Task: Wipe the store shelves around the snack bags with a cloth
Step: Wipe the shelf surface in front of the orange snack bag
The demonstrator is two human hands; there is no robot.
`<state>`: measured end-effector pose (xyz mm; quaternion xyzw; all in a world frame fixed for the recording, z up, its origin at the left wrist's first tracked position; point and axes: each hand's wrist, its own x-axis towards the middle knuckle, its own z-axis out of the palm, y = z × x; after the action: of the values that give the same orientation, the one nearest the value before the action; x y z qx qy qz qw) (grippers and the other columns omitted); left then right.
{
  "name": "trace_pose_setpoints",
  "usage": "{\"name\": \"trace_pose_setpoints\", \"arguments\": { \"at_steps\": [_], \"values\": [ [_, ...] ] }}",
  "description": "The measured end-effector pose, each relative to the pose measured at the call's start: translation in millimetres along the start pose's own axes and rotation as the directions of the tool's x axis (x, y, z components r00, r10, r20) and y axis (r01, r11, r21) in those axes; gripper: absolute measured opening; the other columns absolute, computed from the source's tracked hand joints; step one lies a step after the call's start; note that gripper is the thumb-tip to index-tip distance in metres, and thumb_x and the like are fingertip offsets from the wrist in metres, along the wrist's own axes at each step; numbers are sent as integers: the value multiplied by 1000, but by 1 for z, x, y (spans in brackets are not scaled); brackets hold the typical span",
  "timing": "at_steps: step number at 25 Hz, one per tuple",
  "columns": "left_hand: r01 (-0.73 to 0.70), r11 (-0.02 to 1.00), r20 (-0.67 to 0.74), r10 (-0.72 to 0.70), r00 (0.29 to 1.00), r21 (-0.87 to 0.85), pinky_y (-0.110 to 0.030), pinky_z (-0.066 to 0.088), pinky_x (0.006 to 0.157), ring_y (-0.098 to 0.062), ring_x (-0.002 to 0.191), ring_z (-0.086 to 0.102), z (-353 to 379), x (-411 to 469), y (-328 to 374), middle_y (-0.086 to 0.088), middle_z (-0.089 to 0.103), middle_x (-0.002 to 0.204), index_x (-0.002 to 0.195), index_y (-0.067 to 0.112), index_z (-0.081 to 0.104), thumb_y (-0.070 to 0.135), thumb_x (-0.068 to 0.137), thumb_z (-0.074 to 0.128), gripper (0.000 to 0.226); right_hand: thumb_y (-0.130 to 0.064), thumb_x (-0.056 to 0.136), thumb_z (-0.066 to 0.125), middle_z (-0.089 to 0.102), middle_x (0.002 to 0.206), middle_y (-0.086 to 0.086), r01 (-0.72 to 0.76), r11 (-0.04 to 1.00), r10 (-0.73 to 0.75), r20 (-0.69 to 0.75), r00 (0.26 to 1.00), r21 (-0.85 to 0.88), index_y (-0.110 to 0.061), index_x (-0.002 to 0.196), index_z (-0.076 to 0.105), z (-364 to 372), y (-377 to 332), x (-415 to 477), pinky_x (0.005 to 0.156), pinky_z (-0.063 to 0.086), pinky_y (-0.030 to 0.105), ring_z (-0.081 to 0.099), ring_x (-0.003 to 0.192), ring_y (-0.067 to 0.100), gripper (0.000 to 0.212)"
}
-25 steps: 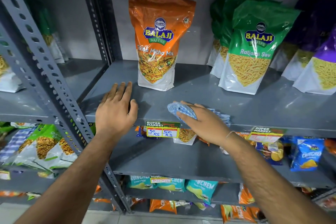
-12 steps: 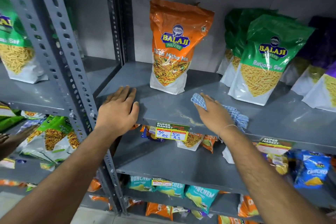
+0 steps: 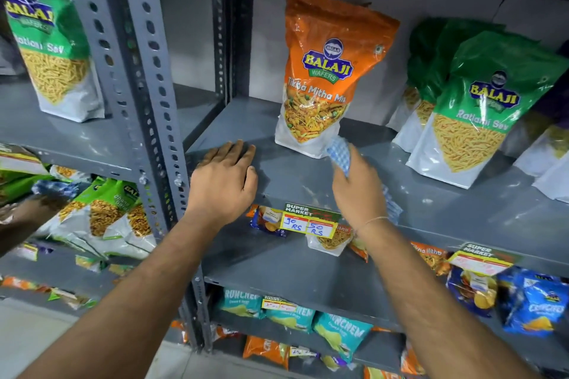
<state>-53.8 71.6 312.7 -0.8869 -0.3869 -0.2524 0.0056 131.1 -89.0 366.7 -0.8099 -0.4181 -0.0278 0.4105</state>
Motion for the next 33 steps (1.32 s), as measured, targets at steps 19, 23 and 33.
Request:
{"name": "trace_pose_setpoints", "arguments": {
  "at_steps": [19,23,33],
  "values": [
    [-10,1000,17,10,1000,-7,-49,36,122,-29,147,48,4,1,-2,-13,52,157,148,15,55,39,102,24,61,-24,98,60,45,154,-12,355,933,-330,518,789,54,-26,148,47,26,-22,10,112,21,4,38,141,0,52],
    [-16,1000,0,17,1000,-19,-50,36,123,-30,147,48,6,2,-4,-15,53,156,148,13,55,40,102,23,62,-11,94,60,54,148,-13,317,924,-378,645,664,216,-25,146,51,1,-5,-11,116,33,20,46,137,-2,54],
    [-22,999,-5,22,1000,-28,-48,37,122,-30,146,49,4,1,-3,-15,54,155,147,13,56,38,102,25,60,-32,91,48,31,162,-17,421,907,-315,688,654,15,-53,149,33,18,1,23,125,18,38,21,152,6,64]
  ]
}}
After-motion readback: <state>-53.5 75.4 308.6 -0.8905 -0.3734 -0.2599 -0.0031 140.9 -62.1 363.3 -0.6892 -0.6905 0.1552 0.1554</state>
